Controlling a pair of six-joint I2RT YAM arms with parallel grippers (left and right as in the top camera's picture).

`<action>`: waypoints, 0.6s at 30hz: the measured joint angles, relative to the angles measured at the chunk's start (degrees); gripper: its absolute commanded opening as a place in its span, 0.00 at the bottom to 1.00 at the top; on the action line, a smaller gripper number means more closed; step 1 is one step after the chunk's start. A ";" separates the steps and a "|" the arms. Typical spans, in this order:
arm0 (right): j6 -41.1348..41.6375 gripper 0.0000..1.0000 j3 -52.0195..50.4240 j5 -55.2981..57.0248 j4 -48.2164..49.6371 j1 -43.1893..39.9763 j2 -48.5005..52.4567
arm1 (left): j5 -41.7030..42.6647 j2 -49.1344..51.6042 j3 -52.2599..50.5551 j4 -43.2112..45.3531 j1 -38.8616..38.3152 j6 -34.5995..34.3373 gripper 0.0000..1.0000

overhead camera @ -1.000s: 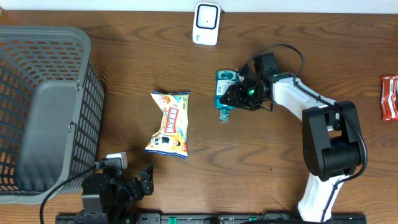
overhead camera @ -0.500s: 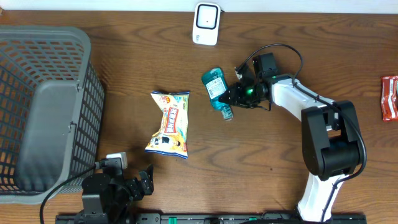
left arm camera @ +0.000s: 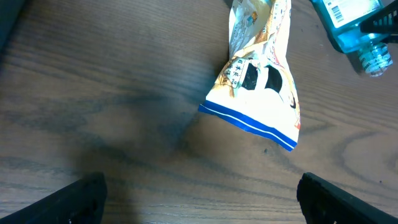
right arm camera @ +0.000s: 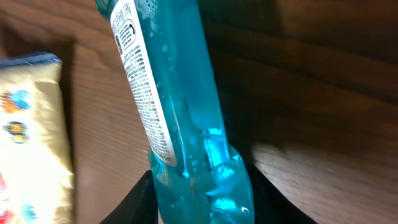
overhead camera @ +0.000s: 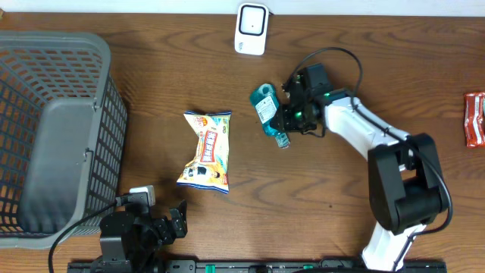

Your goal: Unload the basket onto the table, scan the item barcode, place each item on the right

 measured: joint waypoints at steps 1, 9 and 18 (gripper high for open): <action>-0.52 0.15 0.00 3.19 -0.33 1.57 -0.52 | 0.00 0.00 0.00 0.00 0.00 0.00 0.98; -1.95 0.22 0.09 21.84 -3.34 10.62 -0.55 | 0.00 0.00 0.00 0.00 0.00 0.00 0.98; -2.60 0.40 -0.02 26.43 -4.85 12.44 -0.42 | 0.02 0.00 0.00 0.00 0.00 0.00 0.98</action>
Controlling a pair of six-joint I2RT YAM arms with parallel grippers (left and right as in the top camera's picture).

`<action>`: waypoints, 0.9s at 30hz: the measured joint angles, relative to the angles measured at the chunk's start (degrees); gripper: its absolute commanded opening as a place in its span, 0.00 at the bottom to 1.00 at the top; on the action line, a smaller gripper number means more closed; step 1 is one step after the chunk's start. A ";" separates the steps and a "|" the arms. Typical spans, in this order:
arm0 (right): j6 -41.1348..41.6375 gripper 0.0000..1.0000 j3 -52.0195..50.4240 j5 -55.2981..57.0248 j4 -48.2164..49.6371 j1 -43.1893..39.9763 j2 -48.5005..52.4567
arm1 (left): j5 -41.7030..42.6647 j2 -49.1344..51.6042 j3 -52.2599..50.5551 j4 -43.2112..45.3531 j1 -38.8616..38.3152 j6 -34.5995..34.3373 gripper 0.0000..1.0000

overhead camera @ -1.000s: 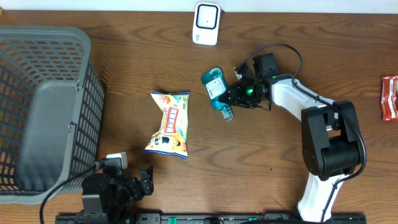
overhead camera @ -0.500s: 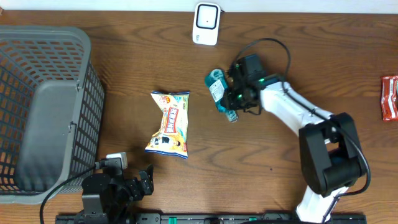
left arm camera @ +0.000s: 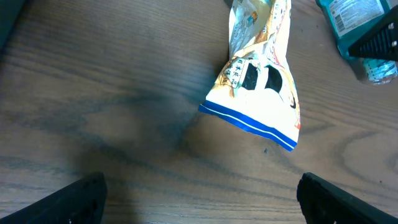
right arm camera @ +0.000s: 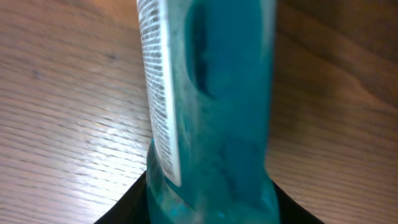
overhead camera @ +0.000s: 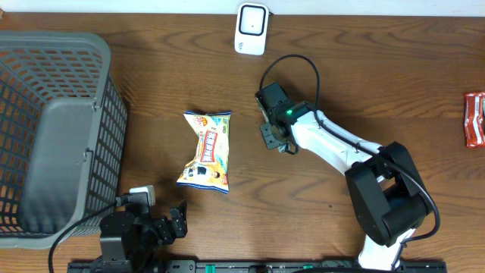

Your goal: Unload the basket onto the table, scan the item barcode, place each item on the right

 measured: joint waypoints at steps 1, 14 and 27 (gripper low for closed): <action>-0.11 0.42 -0.13 -0.02 0.02 -0.04 0.13 | -0.02 0.00 0.00 0.00 0.00 0.00 0.98; -1.90 0.03 0.37 -0.63 1.53 -0.13 2.34 | -0.02 0.00 0.00 0.00 0.00 0.00 0.98; -5.66 0.01 1.90 -11.89 -0.94 -3.87 3.04 | -0.02 0.00 0.00 0.00 0.00 0.00 0.98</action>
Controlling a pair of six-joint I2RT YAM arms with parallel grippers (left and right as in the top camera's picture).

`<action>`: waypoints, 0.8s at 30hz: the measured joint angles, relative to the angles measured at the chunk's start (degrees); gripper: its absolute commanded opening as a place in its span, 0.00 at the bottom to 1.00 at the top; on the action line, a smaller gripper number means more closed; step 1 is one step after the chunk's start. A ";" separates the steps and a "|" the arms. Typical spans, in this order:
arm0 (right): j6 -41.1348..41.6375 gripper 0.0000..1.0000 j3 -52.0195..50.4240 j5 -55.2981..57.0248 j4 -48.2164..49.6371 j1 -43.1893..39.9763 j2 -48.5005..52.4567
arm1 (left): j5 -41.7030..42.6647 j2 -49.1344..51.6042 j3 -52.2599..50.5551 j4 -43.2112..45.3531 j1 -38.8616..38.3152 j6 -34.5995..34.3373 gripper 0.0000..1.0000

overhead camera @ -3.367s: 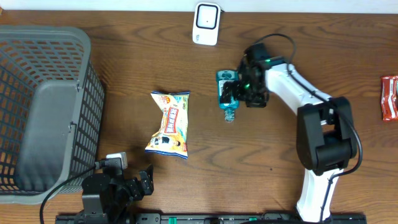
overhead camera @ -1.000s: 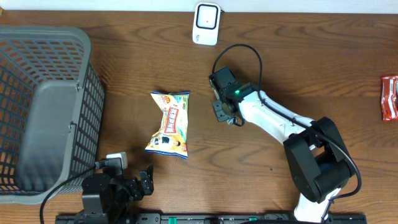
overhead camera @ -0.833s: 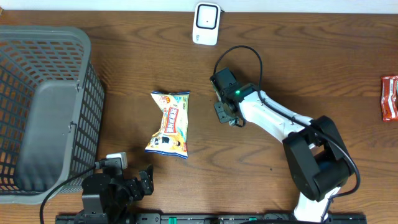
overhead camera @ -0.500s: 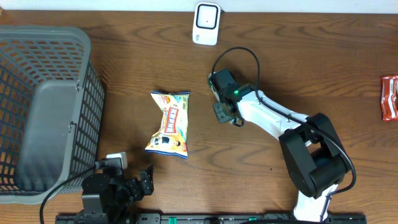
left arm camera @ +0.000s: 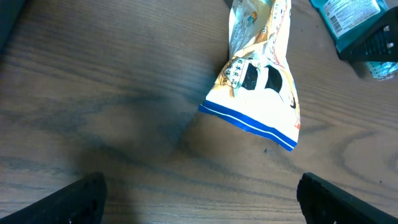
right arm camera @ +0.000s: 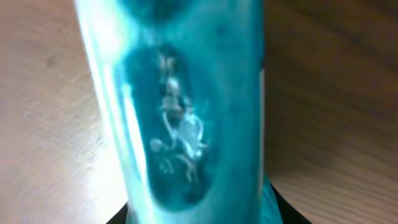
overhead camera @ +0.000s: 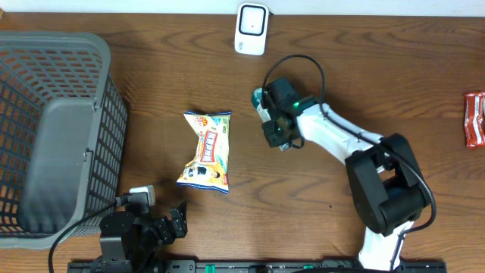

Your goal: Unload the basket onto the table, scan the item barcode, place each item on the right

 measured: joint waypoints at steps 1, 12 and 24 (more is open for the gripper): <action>-1.62 0.01 0.61 -2.93 -1.14 -0.85 0.33 | 0.00 0.00 0.00 0.00 0.00 0.00 0.98; -19.06 0.01 1.40 -36.70 -7.80 -11.50 4.46 | 0.00 0.00 0.00 0.00 0.00 0.00 0.98; -28.70 0.01 1.03 -61.46 -7.89 -15.43 4.59 | 0.00 0.00 0.00 0.00 0.00 0.00 0.98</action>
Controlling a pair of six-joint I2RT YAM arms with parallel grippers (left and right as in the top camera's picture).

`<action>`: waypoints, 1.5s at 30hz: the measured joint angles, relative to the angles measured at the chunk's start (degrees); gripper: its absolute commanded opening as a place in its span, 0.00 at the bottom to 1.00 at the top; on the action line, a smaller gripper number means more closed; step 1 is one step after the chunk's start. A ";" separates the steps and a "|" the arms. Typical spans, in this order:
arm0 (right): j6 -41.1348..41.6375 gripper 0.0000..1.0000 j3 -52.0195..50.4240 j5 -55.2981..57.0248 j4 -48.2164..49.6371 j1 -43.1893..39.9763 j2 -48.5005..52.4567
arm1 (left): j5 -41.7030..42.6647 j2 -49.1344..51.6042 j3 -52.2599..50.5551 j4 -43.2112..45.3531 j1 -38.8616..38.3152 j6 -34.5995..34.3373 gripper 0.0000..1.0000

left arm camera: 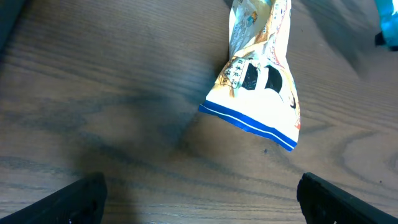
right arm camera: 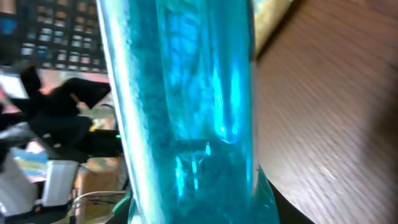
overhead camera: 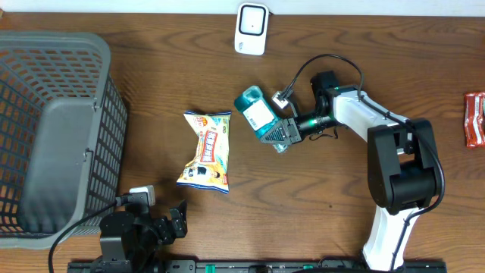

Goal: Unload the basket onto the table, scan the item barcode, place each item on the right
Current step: 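Carry the bottle to the white barcode scanner and hold it there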

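Note:
A teal bottle (overhead camera: 258, 117) with a white label is held out to the left, near the table's middle, with its label facing the overhead camera. My right gripper (overhead camera: 291, 130) is shut on its neck end. In the right wrist view the bottle (right arm camera: 186, 106) fills the frame, with wood grain at the right. The white scanner (overhead camera: 251, 28) stands at the far edge, above the bottle. My left gripper (left arm camera: 199, 202) is open at the near left edge, with nothing between its fingers (left arm camera: 78, 200).
A yellow snack bag (overhead camera: 206, 149) lies left of the bottle and also shows in the left wrist view (left arm camera: 261, 87). A grey mesh basket (overhead camera: 53, 125) takes up the left side. A red packet (overhead camera: 475, 118) lies at the right edge.
The right wrist has shifted to the right and turned. The bottle, mostly hidden under the gripper before, now sticks out to the left with its label up. The left arm has not moved.
The bottle first lay on the table with my right gripper round it. The arm then stood over the bottle and hid most of it, twice in slightly different poses. Now the bottle is held out leftwards, label up. The snack bag stayed put.

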 measured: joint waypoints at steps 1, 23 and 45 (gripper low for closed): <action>-0.28 0.01 0.00 -0.96 0.02 0.00 0.00 | 0.00 0.00 0.00 0.00 0.00 0.00 0.98; 0.26 0.05 12.00 26.62 13.33 2.99 0.00 | 0.00 0.00 0.00 0.00 0.00 0.00 0.98; -10.43 0.15 38.05 75.84 36.46 9.44 19.89 | 0.00 -0.02 0.00 0.00 0.00 0.00 0.98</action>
